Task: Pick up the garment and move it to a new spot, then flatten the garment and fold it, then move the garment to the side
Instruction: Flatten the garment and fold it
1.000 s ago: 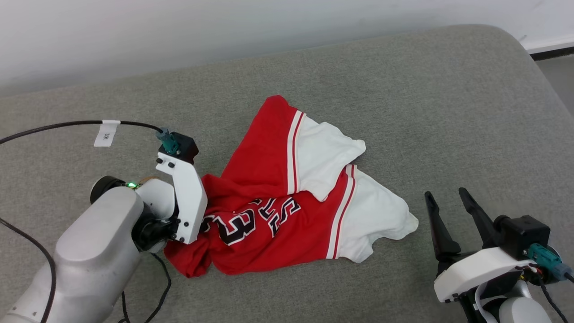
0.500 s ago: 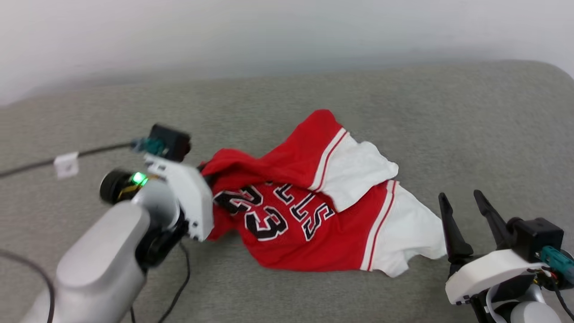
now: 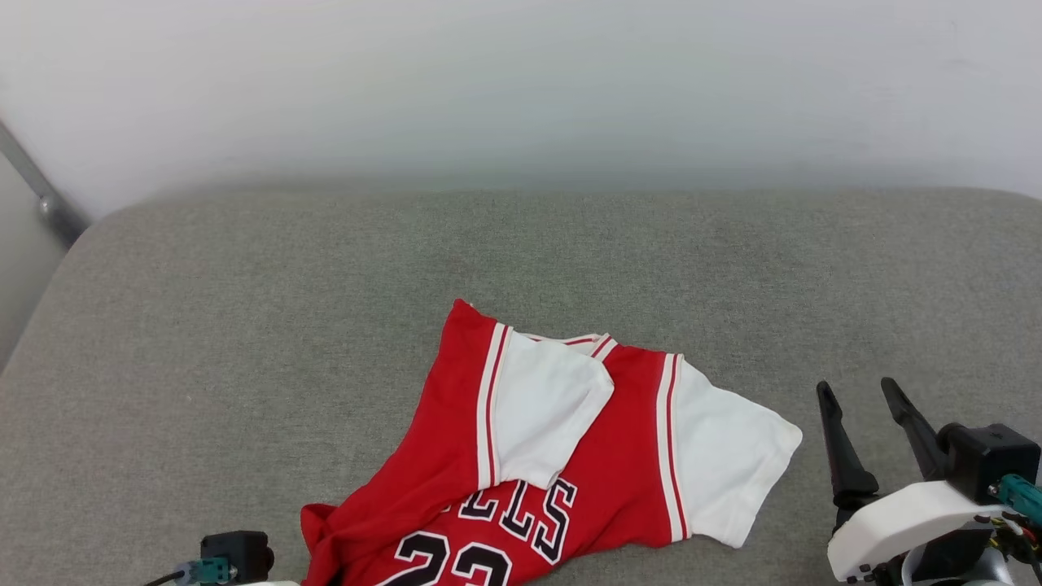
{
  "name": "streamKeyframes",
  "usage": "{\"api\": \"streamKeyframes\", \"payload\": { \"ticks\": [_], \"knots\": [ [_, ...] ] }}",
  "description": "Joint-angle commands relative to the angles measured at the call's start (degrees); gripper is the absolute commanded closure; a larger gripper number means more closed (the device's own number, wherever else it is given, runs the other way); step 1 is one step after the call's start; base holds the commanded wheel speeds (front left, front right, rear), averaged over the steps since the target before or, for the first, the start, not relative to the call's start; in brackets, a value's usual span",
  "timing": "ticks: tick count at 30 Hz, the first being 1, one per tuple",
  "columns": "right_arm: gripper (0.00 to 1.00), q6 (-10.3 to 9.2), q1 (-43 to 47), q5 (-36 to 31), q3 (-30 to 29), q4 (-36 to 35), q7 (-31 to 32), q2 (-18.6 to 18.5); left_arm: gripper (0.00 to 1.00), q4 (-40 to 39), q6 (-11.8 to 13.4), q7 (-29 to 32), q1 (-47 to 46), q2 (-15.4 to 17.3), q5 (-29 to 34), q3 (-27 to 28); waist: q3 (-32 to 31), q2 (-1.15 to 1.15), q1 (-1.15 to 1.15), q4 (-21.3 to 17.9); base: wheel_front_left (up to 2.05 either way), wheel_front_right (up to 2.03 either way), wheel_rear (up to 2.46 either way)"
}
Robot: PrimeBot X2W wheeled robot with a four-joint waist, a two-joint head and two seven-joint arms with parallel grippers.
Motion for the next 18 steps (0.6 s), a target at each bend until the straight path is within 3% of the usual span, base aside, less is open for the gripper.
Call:
{"api": "streamKeyframes", "payload": {
  "ticks": [1,2,9,14,18],
  "knots": [
    [0.00,-0.04,0.93,-0.59,-0.29,-0.58,0.38,0.08,0.79,-1.43,1.14,-0.50,1.56,-0.93,-0.39,-0.40,-1.03,0.00,0.01,0.45,0.00,0.00,0.00],
    [0.00,-0.04,1.18,-0.63,-0.46,-0.81,0.55,0.08,0.00,-2.35,1.19,-0.86,1.66,-1.36,-0.15,-0.55,-1.31,0.00,0.01,0.57,0.00,0.00,0.00],
    [0.00,-0.04,1.49,-1.70,-0.30,-2.01,1.29,0.07,0.00,-8.52,2.67,-6.37,-3.57,-1.62,7.75,-1.84,-2.72,0.00,0.01,0.33,0.00,0.00,0.00],
    [0.00,-0.04,1.31,-1.48,-0.35,-2.30,1.50,0.07,0.00,-10.44,3.48,-7.05,-7.57,-1.47,12.03,-3.03,-3.14,0.00,0.01,-0.27,0.00,0.00,0.00],
    [0.00,-0.04,1.21,-1.01,-0.40,-2.71,1.55,0.08,0.00,-9.94,1.85,-5.01,-12.66,-2.27,15.68,-6.42,-2.80,0.00,0.01,-1.14,0.00,0.00,0.00]
  ]
}}
